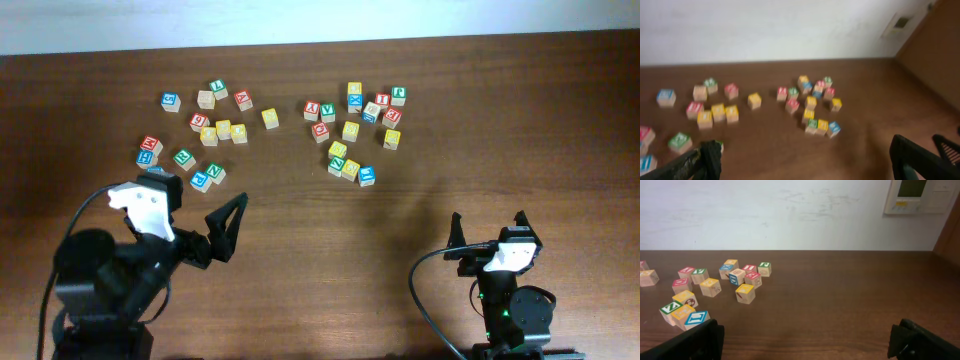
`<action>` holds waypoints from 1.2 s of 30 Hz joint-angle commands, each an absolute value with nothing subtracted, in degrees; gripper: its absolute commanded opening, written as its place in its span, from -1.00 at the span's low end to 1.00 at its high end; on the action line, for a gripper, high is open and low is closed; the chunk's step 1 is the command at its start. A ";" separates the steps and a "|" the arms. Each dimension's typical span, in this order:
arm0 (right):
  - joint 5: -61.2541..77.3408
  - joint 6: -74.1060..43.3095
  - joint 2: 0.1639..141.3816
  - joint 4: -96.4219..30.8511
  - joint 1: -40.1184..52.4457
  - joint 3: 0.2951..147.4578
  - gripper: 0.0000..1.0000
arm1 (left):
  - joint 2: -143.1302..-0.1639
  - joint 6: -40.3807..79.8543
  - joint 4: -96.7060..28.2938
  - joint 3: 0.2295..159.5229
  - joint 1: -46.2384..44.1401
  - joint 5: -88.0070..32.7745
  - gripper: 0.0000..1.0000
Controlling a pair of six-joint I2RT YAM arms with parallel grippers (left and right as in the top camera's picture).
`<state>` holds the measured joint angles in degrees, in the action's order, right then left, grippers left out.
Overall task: Spell out RSS
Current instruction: 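Raise the left arm and move the left gripper over the left block cluster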
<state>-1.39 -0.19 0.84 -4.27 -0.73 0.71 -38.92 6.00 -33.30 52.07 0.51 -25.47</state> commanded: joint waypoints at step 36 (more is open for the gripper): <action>-1.04 -0.25 0.40 -4.67 -0.38 0.32 0.96 | -70.87 6.85 -62.19 80.77 0.56 -3.20 0.98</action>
